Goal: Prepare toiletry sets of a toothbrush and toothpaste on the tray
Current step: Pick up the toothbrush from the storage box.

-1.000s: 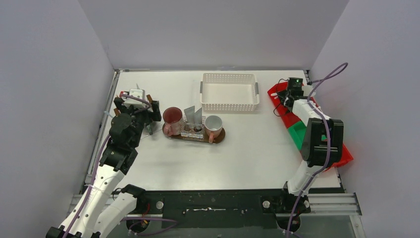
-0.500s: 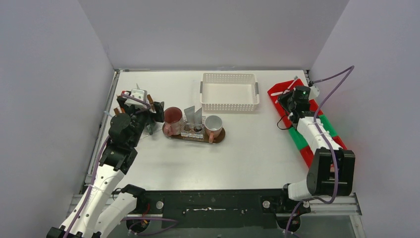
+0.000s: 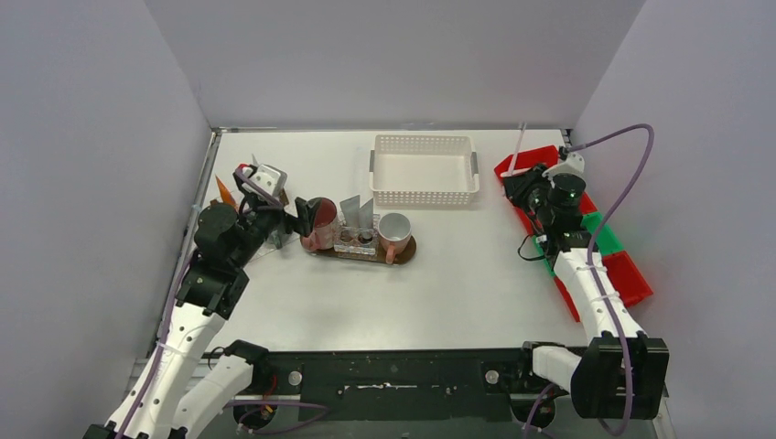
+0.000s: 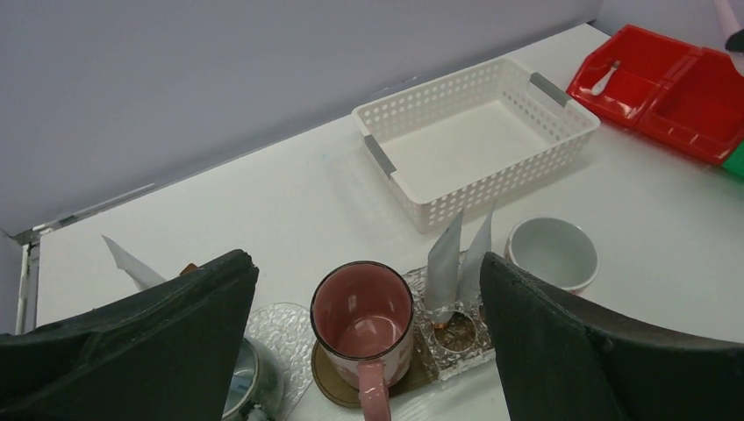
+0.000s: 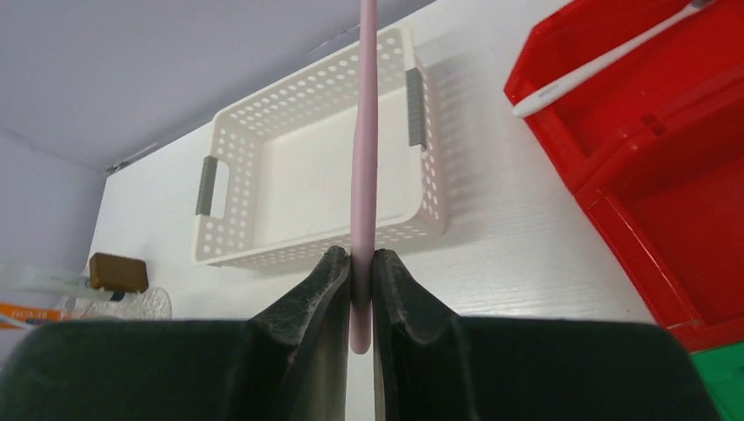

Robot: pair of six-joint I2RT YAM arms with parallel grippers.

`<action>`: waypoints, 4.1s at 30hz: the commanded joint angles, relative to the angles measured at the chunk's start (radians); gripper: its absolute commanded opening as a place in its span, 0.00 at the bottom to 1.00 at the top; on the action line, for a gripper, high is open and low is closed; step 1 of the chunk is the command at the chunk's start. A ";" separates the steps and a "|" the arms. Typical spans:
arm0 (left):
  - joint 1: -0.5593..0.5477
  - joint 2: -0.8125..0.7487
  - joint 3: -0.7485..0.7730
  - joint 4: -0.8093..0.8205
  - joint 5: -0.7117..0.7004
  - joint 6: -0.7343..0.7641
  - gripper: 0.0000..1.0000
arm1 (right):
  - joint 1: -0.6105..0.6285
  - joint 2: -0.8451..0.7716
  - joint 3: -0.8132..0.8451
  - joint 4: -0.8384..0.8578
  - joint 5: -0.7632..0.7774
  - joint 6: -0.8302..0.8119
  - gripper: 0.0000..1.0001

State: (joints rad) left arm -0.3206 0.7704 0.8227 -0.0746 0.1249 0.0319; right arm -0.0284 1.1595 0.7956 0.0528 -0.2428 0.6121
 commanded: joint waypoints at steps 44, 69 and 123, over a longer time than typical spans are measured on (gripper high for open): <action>-0.216 -0.060 0.173 -0.460 0.402 0.364 0.97 | 0.537 -0.173 0.085 -0.390 -0.634 -0.945 0.00; -0.319 0.122 0.213 -0.516 0.398 0.352 0.70 | 0.772 0.014 0.263 -0.585 -0.455 -1.207 0.00; -0.442 0.222 0.207 -0.585 0.214 0.342 0.00 | 0.798 0.028 0.237 -0.447 -0.426 -1.204 0.15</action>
State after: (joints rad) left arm -0.7586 1.0309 0.9993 -0.6216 0.3985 0.3992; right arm 0.7620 1.2064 1.0321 -0.5091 -0.6621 -0.5941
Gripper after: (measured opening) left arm 0.065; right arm 0.124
